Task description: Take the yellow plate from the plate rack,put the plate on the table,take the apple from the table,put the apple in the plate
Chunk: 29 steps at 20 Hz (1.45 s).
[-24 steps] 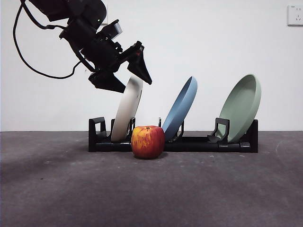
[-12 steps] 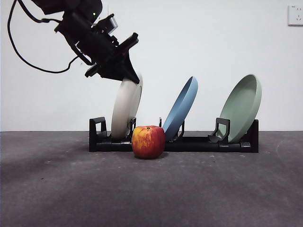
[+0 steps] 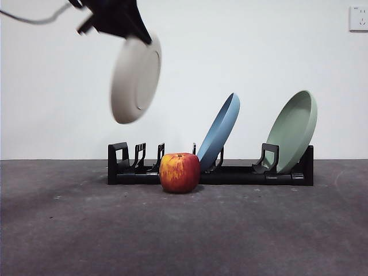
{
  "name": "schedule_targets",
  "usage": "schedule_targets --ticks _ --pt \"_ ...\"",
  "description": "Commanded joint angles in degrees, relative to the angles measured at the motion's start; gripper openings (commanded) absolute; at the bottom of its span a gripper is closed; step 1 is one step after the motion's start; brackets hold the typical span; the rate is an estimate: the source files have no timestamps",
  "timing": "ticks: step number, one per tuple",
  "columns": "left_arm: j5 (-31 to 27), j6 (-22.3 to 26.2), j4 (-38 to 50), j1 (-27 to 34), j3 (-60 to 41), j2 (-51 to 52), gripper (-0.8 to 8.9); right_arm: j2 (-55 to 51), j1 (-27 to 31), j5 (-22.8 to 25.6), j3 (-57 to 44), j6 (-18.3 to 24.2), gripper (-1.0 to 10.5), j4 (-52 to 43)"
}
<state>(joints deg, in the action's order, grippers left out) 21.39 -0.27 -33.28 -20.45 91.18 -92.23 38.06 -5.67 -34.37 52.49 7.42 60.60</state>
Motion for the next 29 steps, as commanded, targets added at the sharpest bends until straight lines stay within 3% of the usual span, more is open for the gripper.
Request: schedule_targets --ticks 1,3,6,9,12,14,20,24,29 --pt "-6.97 7.74 -7.76 -3.26 0.11 5.05 -0.07 -0.07 -0.13 -0.07 0.2 -0.11 6.9 -0.07" --pt "-16.72 11.06 -15.41 -8.13 0.11 9.16 -0.07 -0.09 -0.13 -0.09 0.2 -0.17 6.9 -0.07" --pt "-31.15 11.41 -25.33 -18.53 0.11 12.59 -0.06 -0.09 -0.13 -0.07 0.2 -0.5 6.9 -0.04" --pt "-42.51 7.87 -33.64 -29.03 -0.94 12.28 -0.06 -0.09 -0.13 -0.13 0.2 -0.55 6.9 -0.07" --pt "-48.72 2.47 -31.65 -38.1 -7.08 12.26 -0.06 -0.09 -0.13 -0.24 0.2 -1.16 6.9 -0.02" --pt "-51.34 0.24 -28.24 -41.97 -13.86 12.11 -0.06 -0.09 -0.13 -0.24 0.2 -1.51 6.9 -0.02" --pt "-54.75 0.26 -10.21 -47.36 -31.32 7.54 -0.06 -0.09 -0.13 -0.22 0.2 -1.6 6.9 0.81" --pt "-58.53 0.5 -4.22 -50.42 -33.2 0.33 -0.06 -0.09 -0.13 -0.22 0.2 -1.6 6.9 1.46" --pt "-58.69 0.5 1.51 -53.22 -33.2 -9.84 -0.06 -0.09 -0.13 -0.22 0.2 -1.57 6.9 1.46"
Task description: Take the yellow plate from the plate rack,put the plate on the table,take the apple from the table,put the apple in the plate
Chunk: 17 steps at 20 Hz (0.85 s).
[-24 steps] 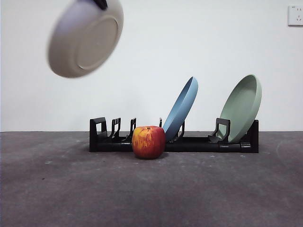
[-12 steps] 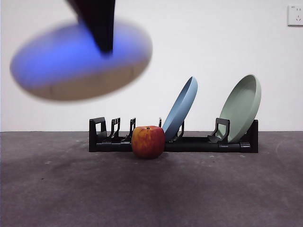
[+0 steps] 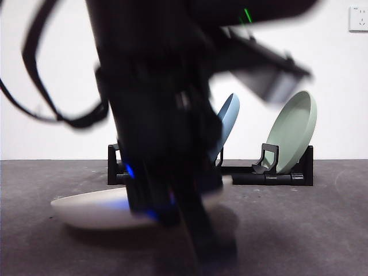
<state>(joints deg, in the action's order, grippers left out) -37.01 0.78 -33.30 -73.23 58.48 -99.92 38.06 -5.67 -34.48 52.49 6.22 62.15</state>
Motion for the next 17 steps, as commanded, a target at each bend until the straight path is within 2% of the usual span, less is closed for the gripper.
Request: schedule_targets --ticks 1,3,6,7,9,10,13,17 --pt "-0.35 -0.55 2.45 -0.66 -0.5 -3.39 -0.06 -0.09 -0.13 -0.11 0.2 -0.37 6.9 -0.09" --pt "-0.22 -0.63 4.57 -1.05 -0.5 -5.18 -0.07 -0.09 -0.13 -0.11 0.2 -0.37 6.9 -0.09" --pt "3.23 -2.62 4.96 -1.03 -0.5 -5.31 0.07 -0.09 -0.13 -0.11 0.2 -0.37 6.9 -0.07" --pt "3.08 -2.89 4.92 -1.03 -0.46 -5.29 0.5 -0.09 -0.13 -0.11 0.2 -0.37 6.9 -0.09" --pt "2.67 -2.86 4.26 -1.03 -0.26 -5.14 2.2 -0.07 -0.13 -0.11 0.2 -0.39 6.9 -0.09" --pt "2.69 -2.86 3.98 -1.03 -0.26 -4.87 2.68 -0.07 -0.13 -0.11 0.2 -0.39 6.9 -0.09" --pt "2.6 -2.93 2.93 -1.03 -0.22 -2.29 2.84 -0.09 -0.13 -0.11 0.2 -0.39 6.9 -0.07" --pt "2.67 -5.77 -2.73 -1.05 2.32 6.86 2.83 0.28 -0.13 -0.11 0.2 -0.39 6.9 -0.2"
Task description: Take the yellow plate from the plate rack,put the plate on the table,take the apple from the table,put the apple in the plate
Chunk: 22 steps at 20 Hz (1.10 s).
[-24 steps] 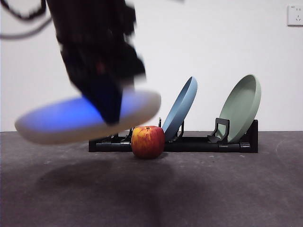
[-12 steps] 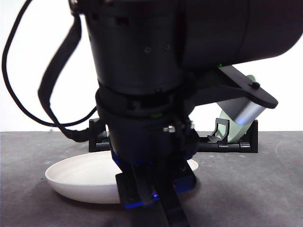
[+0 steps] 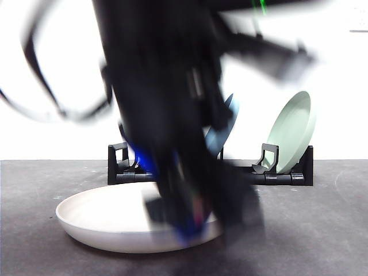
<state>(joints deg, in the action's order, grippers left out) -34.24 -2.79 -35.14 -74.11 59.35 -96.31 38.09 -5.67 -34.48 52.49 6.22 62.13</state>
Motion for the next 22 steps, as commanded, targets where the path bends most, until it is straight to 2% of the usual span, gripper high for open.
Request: schedule_targets --ticks 1,3,6,8,11,15,17,20,22 --pt "0.07 -2.25 -2.05 -0.17 2.27 6.47 2.83 0.55 -0.13 -0.11 0.2 -0.39 6.9 -0.22" --pt "0.5 -3.85 -4.35 -0.17 4.42 12.9 2.83 1.44 -0.13 -0.13 0.2 -0.5 6.9 -0.57" --pt "5.49 -6.08 -5.92 -0.13 8.44 23.5 2.83 4.04 -0.79 -0.22 0.2 -2.97 6.9 -4.9" --pt "6.73 -6.12 -6.12 -0.11 10.78 29.51 2.83 6.86 -3.02 -0.15 0.2 -6.21 6.9 -10.93" --pt "7.37 -6.16 -7.91 -0.11 13.07 36.76 2.83 12.98 -10.05 1.84 0.2 -12.35 6.9 -21.59" --pt "7.37 -6.14 -9.7 -0.11 13.33 43.87 2.83 24.13 -21.68 12.87 0.2 -18.53 6.9 -36.7" --pt "7.37 -6.25 -11.54 -0.11 13.33 46.21 2.83 30.29 -26.03 18.43 0.2 -20.28 6.9 -43.85" --pt "7.37 -6.27 -13.9 -0.11 13.35 48.22 2.83 39.34 -30.51 26.53 0.22 -23.47 6.9 -53.53" --pt "7.41 -6.27 -14.21 -0.11 13.33 48.98 2.83 43.76 -31.43 29.35 0.57 -24.28 6.9 -57.13"
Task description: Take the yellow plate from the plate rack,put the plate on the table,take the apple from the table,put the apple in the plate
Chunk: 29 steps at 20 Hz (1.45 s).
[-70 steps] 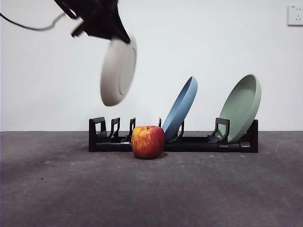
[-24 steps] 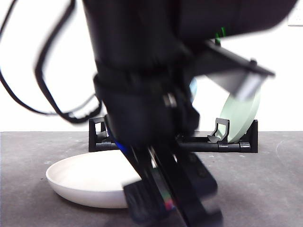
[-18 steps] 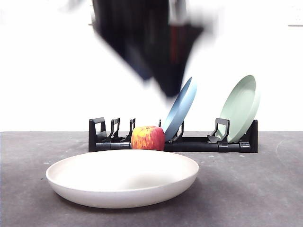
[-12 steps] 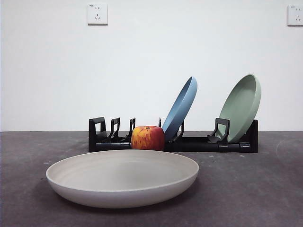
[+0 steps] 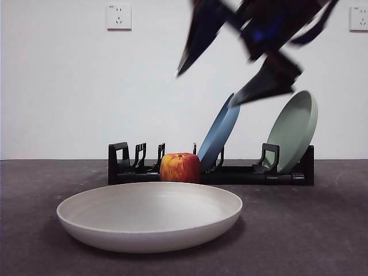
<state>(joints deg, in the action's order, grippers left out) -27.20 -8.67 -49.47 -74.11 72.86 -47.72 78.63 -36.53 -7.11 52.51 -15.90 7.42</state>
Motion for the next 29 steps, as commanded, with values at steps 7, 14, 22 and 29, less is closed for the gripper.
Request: schedule_targets --ticks 7,14,22,29 --pt "0.55 -0.37 0.07 -0.11 -0.15 0.81 2.83 13.68 -1.25 6.25 5.09 -2.23 7.0 -5.4" --pt "0.52 -0.35 0.11 -0.11 -0.15 0.81 2.83 25.0 -1.31 8.63 13.11 -2.25 7.4 -6.1" --pt "0.55 -0.35 0.11 -0.11 -0.15 0.81 2.82 30.62 -1.01 10.51 16.52 -2.58 7.7 -7.04" --pt "0.52 -0.35 0.13 -0.11 -0.15 0.81 2.82 33.38 -0.94 12.0 16.68 -2.51 7.6 -10.01"
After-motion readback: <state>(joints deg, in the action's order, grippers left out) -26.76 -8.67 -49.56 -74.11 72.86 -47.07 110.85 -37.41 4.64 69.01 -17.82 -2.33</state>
